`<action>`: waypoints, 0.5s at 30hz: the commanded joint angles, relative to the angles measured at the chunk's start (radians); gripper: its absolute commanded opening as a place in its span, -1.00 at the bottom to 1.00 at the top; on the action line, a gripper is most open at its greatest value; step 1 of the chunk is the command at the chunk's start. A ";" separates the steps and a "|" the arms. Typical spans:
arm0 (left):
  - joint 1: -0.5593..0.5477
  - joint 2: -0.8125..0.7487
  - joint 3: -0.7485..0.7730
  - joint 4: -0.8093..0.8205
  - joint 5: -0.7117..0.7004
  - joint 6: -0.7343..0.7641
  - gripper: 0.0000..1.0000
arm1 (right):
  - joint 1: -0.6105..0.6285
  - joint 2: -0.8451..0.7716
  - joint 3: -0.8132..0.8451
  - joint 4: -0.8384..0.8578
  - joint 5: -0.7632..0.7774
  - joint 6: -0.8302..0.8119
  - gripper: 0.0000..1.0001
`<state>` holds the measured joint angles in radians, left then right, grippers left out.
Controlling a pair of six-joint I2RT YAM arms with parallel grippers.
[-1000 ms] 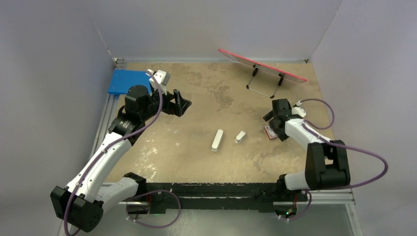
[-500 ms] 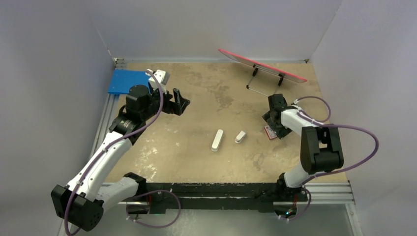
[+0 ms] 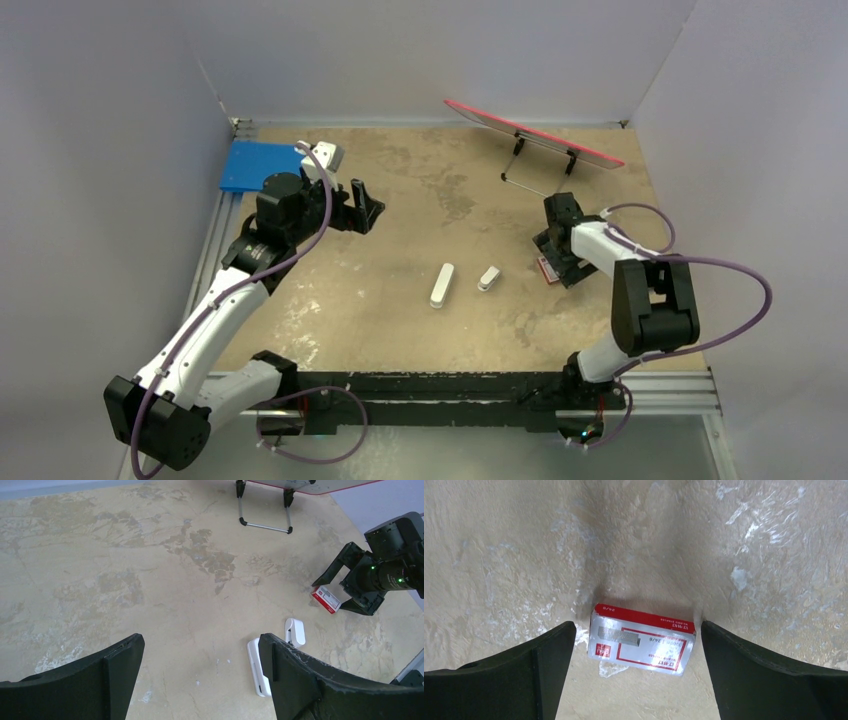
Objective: Load the staples into the stapler
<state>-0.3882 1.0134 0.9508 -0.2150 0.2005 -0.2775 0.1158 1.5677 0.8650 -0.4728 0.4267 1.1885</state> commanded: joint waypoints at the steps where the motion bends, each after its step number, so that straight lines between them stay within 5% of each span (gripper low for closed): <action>1: 0.006 -0.005 0.013 0.017 -0.012 -0.009 0.70 | 0.010 -0.036 -0.009 -0.032 -0.018 0.050 0.95; 8: 0.007 0.003 0.016 0.010 -0.038 -0.011 0.70 | 0.015 -0.017 -0.022 0.008 -0.032 0.049 0.49; 15: 0.008 0.005 0.016 0.005 -0.053 -0.014 0.69 | 0.095 -0.040 0.016 0.011 0.025 0.037 0.43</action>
<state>-0.3870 1.0176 0.9508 -0.2279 0.1677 -0.2779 0.1562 1.5574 0.8570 -0.4595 0.4046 1.2125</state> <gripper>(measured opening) 0.851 0.733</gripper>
